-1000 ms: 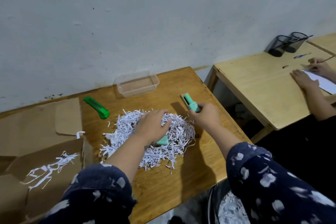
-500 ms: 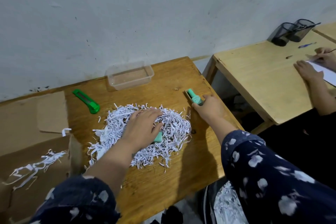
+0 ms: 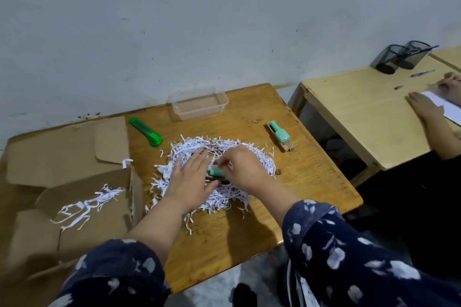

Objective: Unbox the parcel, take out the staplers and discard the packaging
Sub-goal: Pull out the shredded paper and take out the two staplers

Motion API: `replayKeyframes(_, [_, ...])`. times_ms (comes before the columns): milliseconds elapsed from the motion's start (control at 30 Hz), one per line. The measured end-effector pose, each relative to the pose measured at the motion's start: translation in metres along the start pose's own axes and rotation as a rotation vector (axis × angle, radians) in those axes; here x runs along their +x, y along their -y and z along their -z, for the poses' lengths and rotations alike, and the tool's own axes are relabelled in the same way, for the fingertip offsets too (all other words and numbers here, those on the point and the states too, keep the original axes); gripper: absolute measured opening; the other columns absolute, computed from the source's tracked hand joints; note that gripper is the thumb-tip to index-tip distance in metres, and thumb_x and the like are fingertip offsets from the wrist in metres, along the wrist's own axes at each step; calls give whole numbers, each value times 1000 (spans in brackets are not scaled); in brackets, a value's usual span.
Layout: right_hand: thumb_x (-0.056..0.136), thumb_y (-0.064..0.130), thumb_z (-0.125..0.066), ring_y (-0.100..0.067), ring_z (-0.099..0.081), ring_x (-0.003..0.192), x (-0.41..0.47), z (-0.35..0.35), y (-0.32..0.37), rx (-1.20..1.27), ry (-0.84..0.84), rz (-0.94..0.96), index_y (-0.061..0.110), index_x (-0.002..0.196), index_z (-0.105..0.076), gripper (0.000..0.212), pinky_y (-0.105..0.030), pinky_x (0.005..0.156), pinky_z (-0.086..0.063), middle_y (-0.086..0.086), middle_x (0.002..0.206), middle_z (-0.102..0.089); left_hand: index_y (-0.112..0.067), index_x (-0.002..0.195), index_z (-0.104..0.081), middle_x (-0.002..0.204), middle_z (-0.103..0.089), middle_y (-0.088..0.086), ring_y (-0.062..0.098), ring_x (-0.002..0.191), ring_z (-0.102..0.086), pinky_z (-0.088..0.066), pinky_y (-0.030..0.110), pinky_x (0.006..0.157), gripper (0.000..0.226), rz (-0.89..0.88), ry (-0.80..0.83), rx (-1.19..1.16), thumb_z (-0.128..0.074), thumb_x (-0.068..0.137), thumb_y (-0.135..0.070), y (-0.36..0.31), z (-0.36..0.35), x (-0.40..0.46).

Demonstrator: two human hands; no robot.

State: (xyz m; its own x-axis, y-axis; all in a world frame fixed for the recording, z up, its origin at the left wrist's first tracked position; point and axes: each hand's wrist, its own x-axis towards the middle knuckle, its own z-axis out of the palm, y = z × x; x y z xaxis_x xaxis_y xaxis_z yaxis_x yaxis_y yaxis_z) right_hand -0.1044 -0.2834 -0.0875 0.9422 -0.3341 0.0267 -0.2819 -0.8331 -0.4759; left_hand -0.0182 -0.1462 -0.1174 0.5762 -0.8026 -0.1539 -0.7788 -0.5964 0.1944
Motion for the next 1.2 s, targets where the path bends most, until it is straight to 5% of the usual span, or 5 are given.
replayKeyframes(433, [82, 23, -64, -19, -60, 97, -7, 5, 4, -198, 201, -272, 29, 113, -65, 31, -32, 80, -43, 4, 107, -66, -17, 153, -5, 162, -7, -1, 16, 148, 4, 8, 49, 118, 77, 66, 98, 49, -31, 95, -60, 11, -3, -15])
replayKeyframes(800, [79, 9, -69, -13, -63, 70, -3, 53, -2, 525, 96, -514, 16, 114, -58, 37, -20, 52, -51, -1, 102, -60, -18, 153, -12, 162, -9, -2, 16, 149, 2, 7, 51, 117, 66, 74, 166, 60, -22, 99, -54, 11, 5, -13])
replayKeyframes(1000, [82, 13, -69, -19, -62, 83, 1, 50, 9, 859, -17, -538, 13, 98, -54, 23, -36, 84, -48, -7, 101, -66, -22, 151, -22, 159, -20, -5, 11, 147, -9, 7, 45, 119, 62, -17, -84, -155, -33, 97, -50, -5, 21, -11])
replayKeyframes(1100, [79, 20, -73, -17, -60, 78, 1, 47, 14, 926, -32, -526, 10, 101, -56, 30, -38, 84, -43, -3, 88, -68, -30, 145, -33, 147, -40, -9, 16, 136, -36, -22, 46, 115, 66, -4, -27, -446, -48, 89, -60, -26, 28, -6])
replayKeyframes(1200, [78, 19, -75, -14, -59, 70, 2, 46, 19, 977, -60, -525, 6, 104, -56, 35, -29, 72, -42, -2, 83, -67, -24, 113, -60, 101, -69, -5, 16, 91, -66, -51, 31, 74, 27, 147, -96, -913, -64, 89, -34, -40, 28, 2])
